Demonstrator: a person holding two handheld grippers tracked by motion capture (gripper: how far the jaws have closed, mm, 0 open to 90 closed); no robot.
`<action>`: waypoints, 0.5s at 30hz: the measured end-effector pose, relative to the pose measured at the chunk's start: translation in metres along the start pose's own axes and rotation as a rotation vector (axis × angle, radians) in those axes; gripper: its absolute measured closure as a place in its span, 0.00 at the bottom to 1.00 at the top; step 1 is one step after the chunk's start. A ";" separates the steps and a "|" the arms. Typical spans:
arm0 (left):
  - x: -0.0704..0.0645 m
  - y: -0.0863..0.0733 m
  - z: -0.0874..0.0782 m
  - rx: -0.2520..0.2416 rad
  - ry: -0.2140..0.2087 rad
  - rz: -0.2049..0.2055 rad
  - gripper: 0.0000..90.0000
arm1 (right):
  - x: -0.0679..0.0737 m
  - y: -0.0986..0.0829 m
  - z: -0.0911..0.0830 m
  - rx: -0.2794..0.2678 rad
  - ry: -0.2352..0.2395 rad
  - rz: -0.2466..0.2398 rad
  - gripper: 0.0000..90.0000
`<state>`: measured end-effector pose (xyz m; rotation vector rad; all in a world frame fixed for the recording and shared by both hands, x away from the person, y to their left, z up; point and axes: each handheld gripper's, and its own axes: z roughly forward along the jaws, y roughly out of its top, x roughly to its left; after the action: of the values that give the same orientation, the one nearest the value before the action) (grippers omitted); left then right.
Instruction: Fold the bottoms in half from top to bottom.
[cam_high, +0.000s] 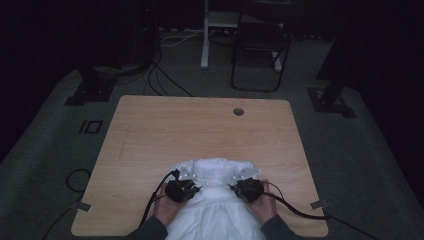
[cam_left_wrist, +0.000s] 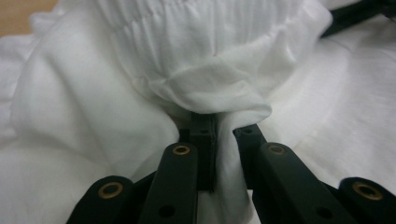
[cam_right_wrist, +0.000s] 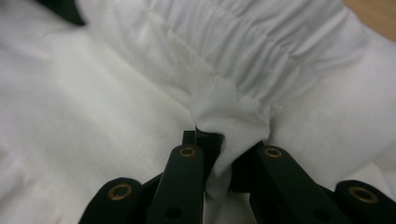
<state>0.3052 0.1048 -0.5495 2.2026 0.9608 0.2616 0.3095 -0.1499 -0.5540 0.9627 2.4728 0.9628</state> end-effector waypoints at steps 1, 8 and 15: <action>0.000 0.000 0.000 0.000 0.000 0.000 0.91 | 0.000 0.000 0.000 0.000 0.000 0.000 0.95; 0.026 0.025 0.021 -0.022 0.063 0.023 0.91 | -0.050 0.035 0.035 -0.025 -0.027 0.076 0.95; 0.081 0.058 0.041 -0.027 0.137 0.036 0.91 | -0.065 0.058 0.058 -0.046 -0.042 0.145 0.94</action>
<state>0.4131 0.1129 -0.5472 2.2019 0.9862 0.4446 0.4131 -0.1351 -0.5529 1.1479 2.3630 1.0287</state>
